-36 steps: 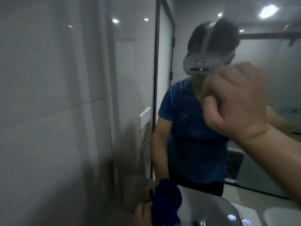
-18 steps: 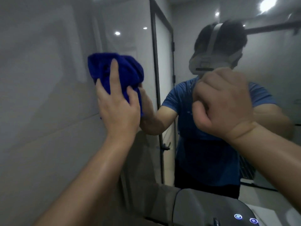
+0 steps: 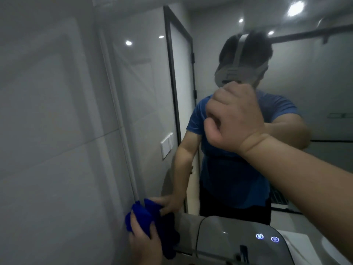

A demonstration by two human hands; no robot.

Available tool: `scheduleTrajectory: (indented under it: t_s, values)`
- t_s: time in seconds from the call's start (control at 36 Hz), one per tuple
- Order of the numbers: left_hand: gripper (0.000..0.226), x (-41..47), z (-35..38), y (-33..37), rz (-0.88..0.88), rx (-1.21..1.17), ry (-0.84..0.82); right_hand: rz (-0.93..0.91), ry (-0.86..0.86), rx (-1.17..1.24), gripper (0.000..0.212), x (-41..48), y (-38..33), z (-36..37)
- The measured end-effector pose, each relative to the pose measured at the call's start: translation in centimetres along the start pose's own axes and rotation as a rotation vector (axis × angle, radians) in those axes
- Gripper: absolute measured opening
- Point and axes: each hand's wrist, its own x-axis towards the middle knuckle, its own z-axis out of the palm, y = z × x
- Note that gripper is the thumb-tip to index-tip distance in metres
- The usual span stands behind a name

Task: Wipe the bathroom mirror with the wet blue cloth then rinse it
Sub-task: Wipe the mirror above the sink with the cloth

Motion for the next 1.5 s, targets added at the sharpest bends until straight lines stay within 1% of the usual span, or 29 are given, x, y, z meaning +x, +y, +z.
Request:
scheduleTrajectory:
  t_s: [0.06, 0.11, 0.22, 0.28, 0.31, 0.33, 0.39, 0.44, 0.5, 0.56, 0.58, 0.64, 0.67, 0.69, 0.75, 0.81, 0.86, 0.89, 0.94, 1.0, 1.08, 1.14, 1.19, 1.22, 1.28, 1.33, 1.36, 1.44, 1.5]
  values:
    - [0.075, -0.5, -1.8, 4.3, -0.078, -0.106, -0.018, 0.027, -0.081, 0.037, 0.009, 0.3, -0.1, -0.8]
    - [0.083, -1.4, -3.4, 9.9, -0.151, -0.213, -0.039, 0.089, -0.182, 0.098, 0.011, 0.6, -0.5, -1.9]
    - [0.092, -3.2, -6.1, 19.9, -0.165, -0.393, -0.222, 0.225, -0.346, 0.323, 0.021, 0.7, -2.4, -5.2]
    - [0.108, -3.2, -7.6, 22.6, -0.196, -0.565, -0.321, 0.228, -0.435, 0.335, 0.025, -0.2, -3.9, -6.7]
    - [0.109, -3.1, -8.5, 23.4, -0.215, -0.667, -0.384, 0.225, -0.486, 0.329, 0.028, -0.9, -4.7, -7.1]
    - [0.096, -3.1, -9.2, 23.9, -0.209, -0.767, -0.469, 0.226, -0.521, 0.330, 0.033, -1.8, -5.5, -7.4]
    - [0.060, -3.2, -9.5, 25.0, -0.218, -0.929, -0.578, 0.246, -0.570, 0.359, 0.043, -3.5, -7.0, -7.5]
    - [0.045, -3.7, -10.1, 26.1, -0.205, -0.980, -0.723, 0.281, -0.628, 0.402, 0.053, -4.9, -8.1, -7.3]
    - [0.037, -3.8, -10.2, 26.4, -0.078, -0.949, -0.872, 0.322, -0.624, 0.401, 0.060, -5.9, -8.4, -7.2]
    - [0.040, -4.3, -10.4, 26.9, 0.039, -0.878, -0.912, 0.353, -0.590, 0.287, 0.061, -6.6, -7.2, -7.3]
    - [0.052, -4.5, -10.6, 27.0, 0.093, -0.819, -0.931, 0.340, -0.570, 0.184, 0.063, -7.1, -6.0, -7.4]
    - [0.086, -4.3, -11.3, 26.9, 0.256, -0.652, -0.975, 0.310, -0.568, 0.022, 0.070, -7.7, -3.1, -8.1]
    - [0.098, -3.9, -11.5, 27.0, 0.339, -0.584, -0.978, 0.295, -0.576, 0.001, 0.073, -7.9, -1.7, -8.6]
    - [0.104, -3.6, -11.9, 27.2, 0.389, -0.525, -0.950, 0.274, -0.569, -0.003, 0.073, -7.9, -0.6, -9.0]
    - [0.095, -3.8, -12.2, 27.7, 0.456, -0.451, -0.932, 0.234, -0.504, -0.044, 0.074, -7.1, 0.8, -10.0]
    - [0.085, -4.4, -12.0, 28.5, 0.565, -0.342, -0.895, 0.223, -0.405, -0.132, 0.086, -5.4, 1.9, -10.9]
    - [0.078, -4.6, -11.1, 29.2, 0.805, -0.192, -0.821, 0.249, -0.345, -0.203, 0.101, -3.4, 3.2, -11.9]
    - [0.080, -4.7, -10.7, 29.9, 0.903, -0.132, -0.800, 0.262, -0.318, -0.221, 0.103, -2.5, 3.8, -12.5]
    - [0.086, -5.4, -10.1, 31.7, 0.932, -0.154, -0.872, 0.265, -0.273, -0.225, 0.092, -1.4, 4.5, -13.1]
    - [0.084, -6.0, -9.0, 33.5, 0.954, -0.234, -0.969, 0.262, -0.260, -0.160, 0.079, -1.3, 4.3, -13.2]
    - [0.092, -5.9, -7.7, 35.2, 0.987, -0.302, -1.038, 0.287, -0.249, -0.026, 0.075, -2.2, 4.4, -13.6]
    - [0.102, -5.4, -7.3, 35.4, 0.971, -0.284, -1.060, 0.279, -0.247, -0.022, 0.071, -2.9, 5.2, -14.1]
    - [0.101, -5.2, -7.0, 35.5, 1.007, -0.227, -1.003, 0.251, -0.235, -0.075, 0.068, -3.3, 6.2, -14.2]
    - [0.095, -5.1, -6.9, 35.7, 1.054, -0.178, -0.905, 0.233, -0.226, -0.109, 0.068, -3.2, 6.7, -13.9]
    - [0.071, -4.6, -7.1, 36.3, 1.147, -0.133, -0.621, 0.196, -0.199, -0.150, 0.067, -2.3, 7.7, -13.4]
    - [0.044, -4.1, -7.9, 36.9, 1.186, -0.192, -0.372, 0.207, -0.140, -0.167, 0.067, -0.5, 8.6, -13.1]
    - [0.039, -3.8, -8.3, 37.2, 1.190, -0.216, -0.242, 0.236, -0.090, -0.173, 0.067, 0.7, 8.9, -13.0]
    - [0.039, -2.3, -9.1, 37.3, 1.152, -0.173, 0.161, 0.402, 0.150, -0.166, 0.067, 4.8, 8.8, -12.1]
    - [0.046, -1.0, -9.2, 37.1, 1.148, -0.138, 0.280, 0.497, 0.299, -0.156, 0.066, 6.9, 8.0, -10.9]
